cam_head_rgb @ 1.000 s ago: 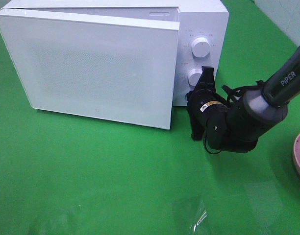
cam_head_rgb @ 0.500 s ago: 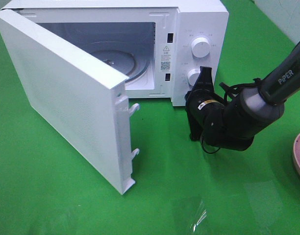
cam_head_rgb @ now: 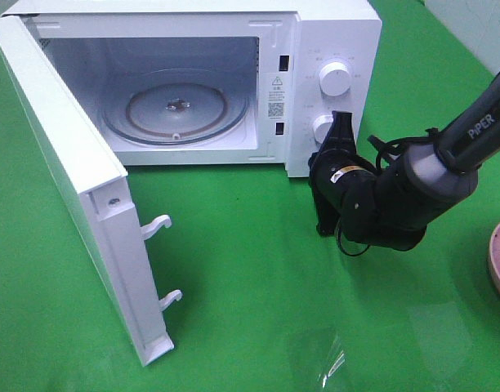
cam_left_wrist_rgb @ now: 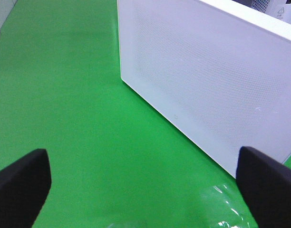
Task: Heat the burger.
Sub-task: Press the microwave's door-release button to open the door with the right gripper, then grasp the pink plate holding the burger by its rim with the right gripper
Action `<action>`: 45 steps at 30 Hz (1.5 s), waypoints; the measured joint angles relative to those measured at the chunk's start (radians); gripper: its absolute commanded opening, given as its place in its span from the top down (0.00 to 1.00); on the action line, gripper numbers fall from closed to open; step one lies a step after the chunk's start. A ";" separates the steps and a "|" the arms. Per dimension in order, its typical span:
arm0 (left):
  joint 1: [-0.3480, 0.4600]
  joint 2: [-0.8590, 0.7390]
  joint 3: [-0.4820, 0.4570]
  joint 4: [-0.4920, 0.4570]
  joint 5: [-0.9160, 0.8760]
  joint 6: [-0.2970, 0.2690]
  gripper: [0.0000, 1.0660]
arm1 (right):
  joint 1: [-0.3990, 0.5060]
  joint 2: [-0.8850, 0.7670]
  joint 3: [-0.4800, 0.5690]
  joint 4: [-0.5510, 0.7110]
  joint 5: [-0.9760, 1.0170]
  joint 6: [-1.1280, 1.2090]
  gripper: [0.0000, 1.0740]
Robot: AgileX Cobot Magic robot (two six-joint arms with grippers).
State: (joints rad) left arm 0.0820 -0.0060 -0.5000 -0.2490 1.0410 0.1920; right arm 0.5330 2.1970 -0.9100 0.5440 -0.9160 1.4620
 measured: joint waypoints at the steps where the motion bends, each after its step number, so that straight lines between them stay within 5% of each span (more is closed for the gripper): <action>1: 0.000 0.000 0.000 0.000 0.000 0.000 0.08 | -0.004 -0.009 0.010 -0.022 0.002 0.000 1.00; 21: 0.000 0.000 0.000 0.000 0.000 0.000 0.08 | -0.014 -0.229 0.176 -0.106 0.165 -0.080 1.00; 45: 0.000 0.000 0.000 0.000 0.000 0.000 0.08 | -0.014 -0.622 0.219 -0.170 0.844 -1.019 0.96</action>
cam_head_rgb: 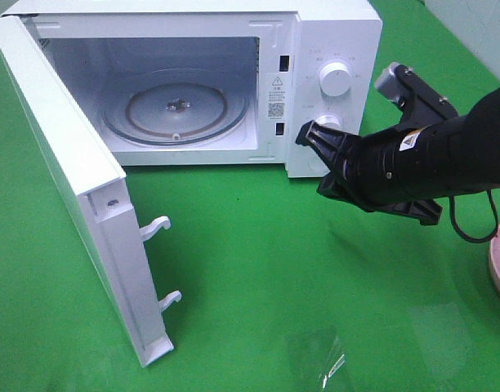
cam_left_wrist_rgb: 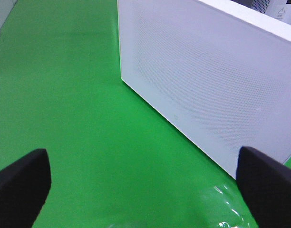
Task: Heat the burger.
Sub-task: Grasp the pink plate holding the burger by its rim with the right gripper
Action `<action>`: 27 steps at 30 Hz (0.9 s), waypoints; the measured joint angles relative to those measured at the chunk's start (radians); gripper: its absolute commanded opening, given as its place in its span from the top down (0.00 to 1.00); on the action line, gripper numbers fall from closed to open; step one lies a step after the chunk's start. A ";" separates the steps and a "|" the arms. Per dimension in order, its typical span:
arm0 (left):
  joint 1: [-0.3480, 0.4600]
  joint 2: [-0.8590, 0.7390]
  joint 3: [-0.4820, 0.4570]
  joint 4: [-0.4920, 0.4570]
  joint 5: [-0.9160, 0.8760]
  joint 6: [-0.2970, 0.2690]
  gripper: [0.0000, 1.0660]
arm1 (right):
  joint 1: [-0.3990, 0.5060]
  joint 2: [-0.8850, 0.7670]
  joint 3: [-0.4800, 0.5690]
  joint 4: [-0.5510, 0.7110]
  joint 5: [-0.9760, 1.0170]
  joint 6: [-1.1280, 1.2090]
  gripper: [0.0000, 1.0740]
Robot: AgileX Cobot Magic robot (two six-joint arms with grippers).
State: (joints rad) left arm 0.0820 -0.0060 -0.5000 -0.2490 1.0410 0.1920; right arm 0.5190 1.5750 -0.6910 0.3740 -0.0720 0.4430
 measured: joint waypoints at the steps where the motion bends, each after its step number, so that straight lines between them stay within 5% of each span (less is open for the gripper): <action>1: 0.000 0.000 0.000 0.000 0.000 0.000 0.08 | 0.000 -0.018 0.001 -0.037 0.072 -0.035 0.96; 11: 0.000 0.000 0.000 0.000 0.000 0.000 0.08 | 0.000 -0.078 -0.076 -0.312 0.451 -0.164 0.92; 18: 0.000 0.000 0.000 0.000 0.000 0.000 0.08 | -0.009 -0.078 -0.152 -0.336 0.680 -0.349 0.86; 22: 0.000 0.000 0.000 0.000 0.000 0.000 0.08 | -0.051 -0.078 -0.178 -0.336 0.771 -0.419 0.66; 23: 0.000 0.000 0.000 0.000 0.000 0.000 0.08 | -0.074 -0.078 -0.182 -0.336 0.799 -0.443 0.50; 25: 0.000 0.000 0.000 0.000 0.000 0.000 0.08 | -0.086 -0.078 -0.182 -0.339 0.814 -0.452 0.42; 26: 0.000 0.000 0.000 0.000 0.000 0.000 0.08 | -0.106 -0.078 -0.182 -0.345 0.844 -0.467 0.26; 27: 0.000 0.000 0.000 0.000 0.000 0.000 0.08 | -0.106 -0.078 -0.182 -0.345 0.844 -0.467 0.26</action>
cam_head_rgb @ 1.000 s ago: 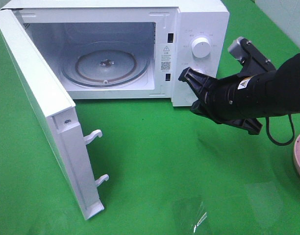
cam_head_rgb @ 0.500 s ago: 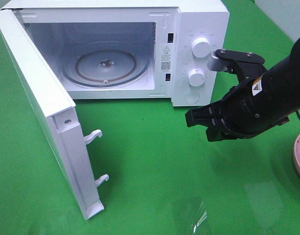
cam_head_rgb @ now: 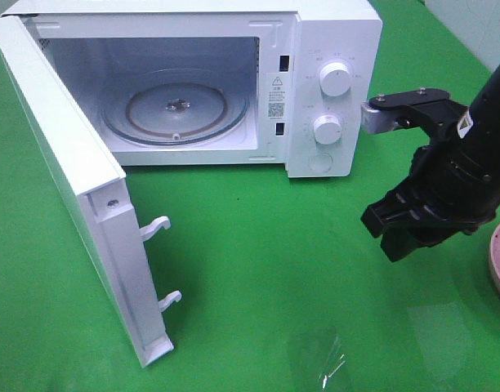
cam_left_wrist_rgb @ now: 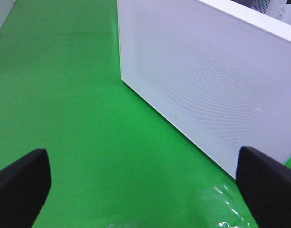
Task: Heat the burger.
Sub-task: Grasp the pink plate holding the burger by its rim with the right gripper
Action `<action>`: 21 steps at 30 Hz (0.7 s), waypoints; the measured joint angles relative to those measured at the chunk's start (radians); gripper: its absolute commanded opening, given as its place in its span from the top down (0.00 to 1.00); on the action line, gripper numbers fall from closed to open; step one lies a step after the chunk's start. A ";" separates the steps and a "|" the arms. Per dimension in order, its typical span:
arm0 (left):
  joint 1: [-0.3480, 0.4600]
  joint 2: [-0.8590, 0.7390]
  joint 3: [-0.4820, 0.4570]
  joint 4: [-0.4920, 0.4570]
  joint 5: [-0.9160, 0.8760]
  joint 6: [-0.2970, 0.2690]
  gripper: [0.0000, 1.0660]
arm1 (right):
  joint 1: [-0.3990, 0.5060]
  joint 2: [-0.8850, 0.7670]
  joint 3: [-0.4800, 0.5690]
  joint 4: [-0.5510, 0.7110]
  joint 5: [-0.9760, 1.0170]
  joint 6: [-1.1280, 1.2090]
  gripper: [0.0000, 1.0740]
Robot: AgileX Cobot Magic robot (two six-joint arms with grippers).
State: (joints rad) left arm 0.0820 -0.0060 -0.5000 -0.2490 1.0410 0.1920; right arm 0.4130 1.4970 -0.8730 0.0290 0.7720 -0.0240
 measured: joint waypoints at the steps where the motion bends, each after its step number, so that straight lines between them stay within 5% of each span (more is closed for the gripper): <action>1: 0.000 0.000 0.000 0.000 0.000 0.000 0.08 | -0.019 0.000 0.000 -0.009 0.027 -0.006 0.12; 3: 0.000 0.000 0.000 0.000 0.000 0.000 0.08 | -0.037 0.000 0.000 -0.017 0.046 -0.007 0.06; 21: 0.000 0.000 0.000 0.000 0.000 0.000 0.08 | -0.253 0.000 0.012 -0.097 0.078 -0.030 0.11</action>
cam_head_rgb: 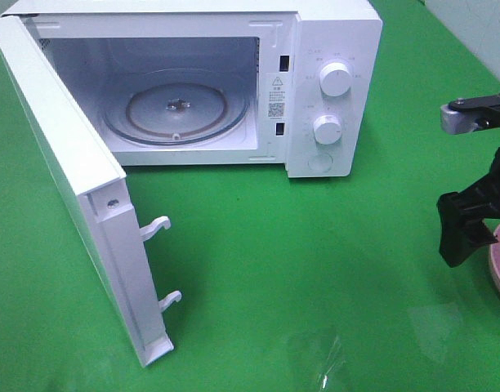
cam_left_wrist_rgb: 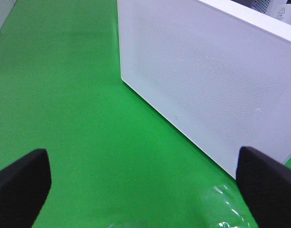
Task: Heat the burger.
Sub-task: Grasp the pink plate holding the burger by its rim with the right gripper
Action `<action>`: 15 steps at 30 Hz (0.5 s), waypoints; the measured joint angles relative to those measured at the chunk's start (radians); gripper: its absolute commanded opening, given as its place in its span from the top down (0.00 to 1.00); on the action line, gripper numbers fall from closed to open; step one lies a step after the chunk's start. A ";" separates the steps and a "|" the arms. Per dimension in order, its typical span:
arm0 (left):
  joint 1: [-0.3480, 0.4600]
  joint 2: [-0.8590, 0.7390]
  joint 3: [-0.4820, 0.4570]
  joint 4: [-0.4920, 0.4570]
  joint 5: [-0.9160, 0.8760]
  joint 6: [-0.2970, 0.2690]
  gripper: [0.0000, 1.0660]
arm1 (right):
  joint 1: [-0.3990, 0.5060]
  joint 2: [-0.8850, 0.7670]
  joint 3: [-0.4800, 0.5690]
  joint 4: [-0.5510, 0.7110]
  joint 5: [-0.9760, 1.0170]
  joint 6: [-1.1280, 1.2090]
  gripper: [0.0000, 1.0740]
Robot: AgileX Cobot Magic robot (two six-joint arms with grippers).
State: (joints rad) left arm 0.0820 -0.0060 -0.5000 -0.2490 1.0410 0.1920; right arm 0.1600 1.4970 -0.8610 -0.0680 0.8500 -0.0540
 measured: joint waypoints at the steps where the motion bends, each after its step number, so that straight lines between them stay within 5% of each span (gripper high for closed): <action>1: 0.000 0.000 0.000 0.000 0.000 0.000 0.08 | 0.000 0.000 0.000 0.000 0.000 0.000 0.11; 15: 0.000 0.000 0.000 0.000 0.000 0.000 0.08 | -0.072 0.116 0.023 -0.045 -0.083 0.000 0.15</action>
State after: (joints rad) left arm 0.0820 -0.0060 -0.5000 -0.2490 1.0410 0.1920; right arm 0.0880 1.6130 -0.8380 -0.1130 0.7670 -0.0540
